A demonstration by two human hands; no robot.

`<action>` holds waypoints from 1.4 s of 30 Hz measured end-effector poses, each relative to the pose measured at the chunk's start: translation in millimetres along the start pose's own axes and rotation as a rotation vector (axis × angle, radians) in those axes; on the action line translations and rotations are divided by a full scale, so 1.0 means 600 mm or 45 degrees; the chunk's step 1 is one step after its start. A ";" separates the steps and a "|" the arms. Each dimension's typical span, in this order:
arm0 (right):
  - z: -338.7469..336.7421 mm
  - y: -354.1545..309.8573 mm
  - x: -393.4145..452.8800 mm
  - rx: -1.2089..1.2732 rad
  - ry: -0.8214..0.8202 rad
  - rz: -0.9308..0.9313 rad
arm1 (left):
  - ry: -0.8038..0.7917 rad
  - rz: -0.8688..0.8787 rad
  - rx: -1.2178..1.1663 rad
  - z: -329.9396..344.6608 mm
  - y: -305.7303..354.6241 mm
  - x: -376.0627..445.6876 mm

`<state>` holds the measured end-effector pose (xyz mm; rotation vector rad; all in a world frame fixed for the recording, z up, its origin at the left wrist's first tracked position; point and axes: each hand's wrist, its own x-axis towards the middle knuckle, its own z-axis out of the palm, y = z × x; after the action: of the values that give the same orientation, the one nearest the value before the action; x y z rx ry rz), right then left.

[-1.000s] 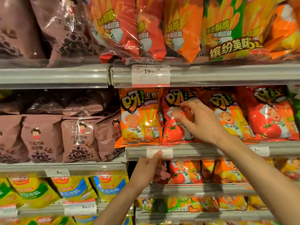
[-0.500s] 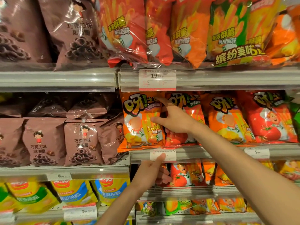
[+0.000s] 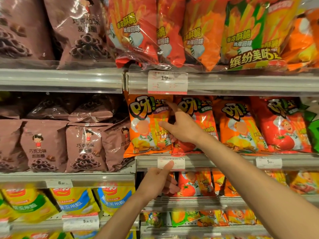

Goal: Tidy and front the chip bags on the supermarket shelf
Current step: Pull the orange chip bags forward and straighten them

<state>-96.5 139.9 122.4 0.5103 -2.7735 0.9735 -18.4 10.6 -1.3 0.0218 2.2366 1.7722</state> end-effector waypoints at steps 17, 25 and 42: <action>-0.115 0.125 -0.058 -0.231 0.489 0.233 | 0.041 0.180 -0.079 0.018 0.009 0.006; -0.108 0.146 -0.061 -0.283 0.212 0.409 | 0.023 0.175 -0.252 0.030 0.015 0.012; -0.077 0.148 -0.094 -0.251 0.287 0.013 | -0.001 0.153 -0.225 0.024 0.015 0.007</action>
<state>-75.2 248.8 92.6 0.3351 -2.6326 0.7008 -20.4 27.5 3.4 0.1224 2.1097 2.0260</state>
